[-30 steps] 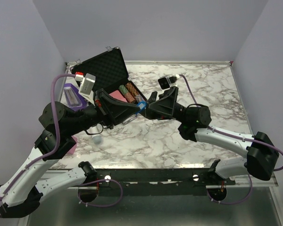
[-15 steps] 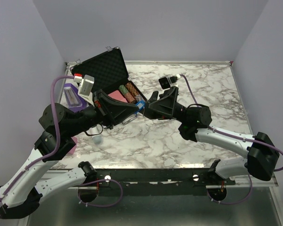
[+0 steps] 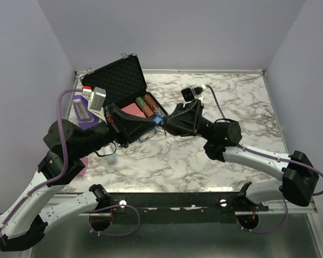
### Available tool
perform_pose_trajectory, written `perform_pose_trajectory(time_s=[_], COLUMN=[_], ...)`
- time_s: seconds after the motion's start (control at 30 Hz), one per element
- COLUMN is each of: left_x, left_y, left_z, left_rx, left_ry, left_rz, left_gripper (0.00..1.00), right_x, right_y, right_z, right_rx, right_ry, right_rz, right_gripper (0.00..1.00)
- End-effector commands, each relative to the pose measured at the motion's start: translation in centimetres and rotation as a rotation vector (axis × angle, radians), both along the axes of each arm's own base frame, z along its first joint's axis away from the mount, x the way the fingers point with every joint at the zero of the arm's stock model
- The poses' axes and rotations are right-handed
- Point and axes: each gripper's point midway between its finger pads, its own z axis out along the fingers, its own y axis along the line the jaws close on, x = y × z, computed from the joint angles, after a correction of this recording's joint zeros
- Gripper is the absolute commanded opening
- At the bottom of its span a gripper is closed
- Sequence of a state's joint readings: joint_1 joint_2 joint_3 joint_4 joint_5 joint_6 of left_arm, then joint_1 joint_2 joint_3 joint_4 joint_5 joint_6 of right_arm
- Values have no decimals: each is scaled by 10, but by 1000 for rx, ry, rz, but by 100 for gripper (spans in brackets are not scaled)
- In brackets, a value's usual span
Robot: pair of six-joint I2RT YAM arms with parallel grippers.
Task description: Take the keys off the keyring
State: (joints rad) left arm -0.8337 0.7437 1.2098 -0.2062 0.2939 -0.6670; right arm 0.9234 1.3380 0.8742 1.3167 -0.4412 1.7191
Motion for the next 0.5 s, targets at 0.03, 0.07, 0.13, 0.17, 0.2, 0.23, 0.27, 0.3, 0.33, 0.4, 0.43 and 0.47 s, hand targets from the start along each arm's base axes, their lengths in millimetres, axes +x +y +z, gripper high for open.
perform_pose_trajectory(time_s=[0.03,0.07,0.13,0.17,0.2,0.23,0.27,0.3,0.33,0.4,0.43,0.47], left_x=[4,3,4,3,3,4,4,3,4,4,4,5], left_y=[5,5,6,7,7,7,7,7,6,6,6,6], left_z=[-5,-5,-5,-5,-5,-6,-5,-5,-5,-6,-5,-6], left_rx=[12,12,12,10,12,13,12,11,11,14,12,15], left_ry=[-5,-3,-4,-6,-4,-3,-4,-5,-5,-2,-4,-3], left_rz=[38,40,44,44,44,46,46,46,46,46,46,48], left_gripper=[0,0,0,0,0,0,0,0,0,0,0,0], right_x=[-47,-47,-47,-47,-47,-46,-47,-47,-45,-45,-45,-45], right_y=[-64,-64,-65,-64,-64,-64,-63,-63,-62,-61,-61,-60], right_z=[43,44,44,44,44,44,44,44,43,42,42,42], right_rx=[328,329,330,329,327,328,326,324,321,319,319,318], right_ry=[-220,-221,-219,-218,-218,-217,-218,-220,-216,-213,-212,-211], right_rz=[-2,-1,0,0,0,0,1,1,-2,1,2,4], right_gripper=[46,45,44,44,44,44,44,44,43,42,41,40])
